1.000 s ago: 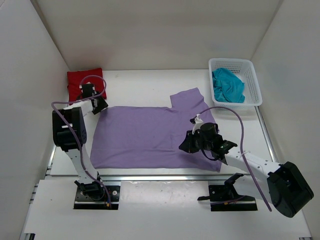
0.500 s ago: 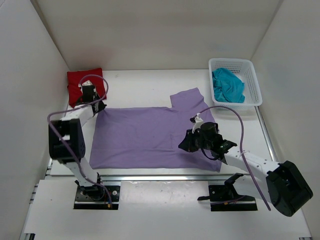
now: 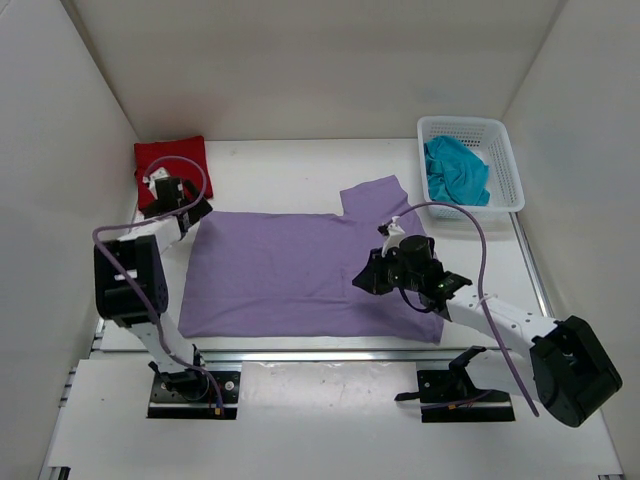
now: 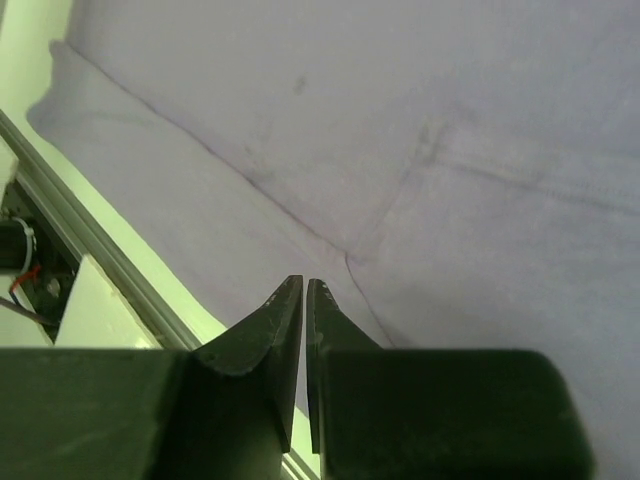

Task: Fold and stack the t-shirts
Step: Grap the side of the flattened tshirt furthest away from the robot with both arms

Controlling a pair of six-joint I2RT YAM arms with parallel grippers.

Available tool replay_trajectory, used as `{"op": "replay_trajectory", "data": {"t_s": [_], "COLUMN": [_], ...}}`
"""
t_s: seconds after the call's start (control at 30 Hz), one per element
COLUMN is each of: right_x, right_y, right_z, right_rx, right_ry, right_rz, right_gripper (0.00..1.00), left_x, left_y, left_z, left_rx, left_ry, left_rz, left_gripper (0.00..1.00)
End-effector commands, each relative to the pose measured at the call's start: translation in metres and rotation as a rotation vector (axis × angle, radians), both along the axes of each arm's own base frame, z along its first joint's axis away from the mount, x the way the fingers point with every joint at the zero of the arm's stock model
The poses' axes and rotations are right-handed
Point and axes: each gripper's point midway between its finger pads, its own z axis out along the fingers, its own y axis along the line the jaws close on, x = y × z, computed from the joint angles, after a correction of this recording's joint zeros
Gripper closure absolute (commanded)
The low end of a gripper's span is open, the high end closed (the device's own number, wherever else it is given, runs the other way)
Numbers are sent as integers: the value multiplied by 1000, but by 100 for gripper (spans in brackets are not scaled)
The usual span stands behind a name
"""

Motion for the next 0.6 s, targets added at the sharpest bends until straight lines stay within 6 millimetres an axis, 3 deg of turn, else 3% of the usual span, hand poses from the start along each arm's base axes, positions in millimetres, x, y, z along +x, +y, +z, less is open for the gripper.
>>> {"op": "replay_trajectory", "data": {"t_s": [0.0,0.13,0.17,0.2,0.27,0.3,0.43,0.57], "right_x": [22,29,33,35,44,47,60,66], "right_y": [8,8,8,8,8,9,7,6], "right_z": [24,20,24,21,24,26,35,42], "right_rx": [40,44,47,49,41,41,45,44], "right_ry": [-72,-48,-62,-47,-61,-62,-79,-104], "right_rz": [-25,-47,-48,-55,-67,-65,-87,-96], "right_gripper": [95,95,95,95,96,96,95,95], "left_x": [15,28,29,32,37,45,53,59], "left_y": [-15,-22,-20,-21,-21,-15,-17,-17], "left_z": [2,-3,-10,-11,-18,-18,-32,-29], "left_rx": [11,-10,-17,-34,-56,-58,-38,-26], "left_ry": [36,42,56,61,73,74,167,184], "left_rz": [-64,-107,-103,-107,-104,-93,-110,-123], "left_gripper": [1,1,6,12,45,49,52,49]}}
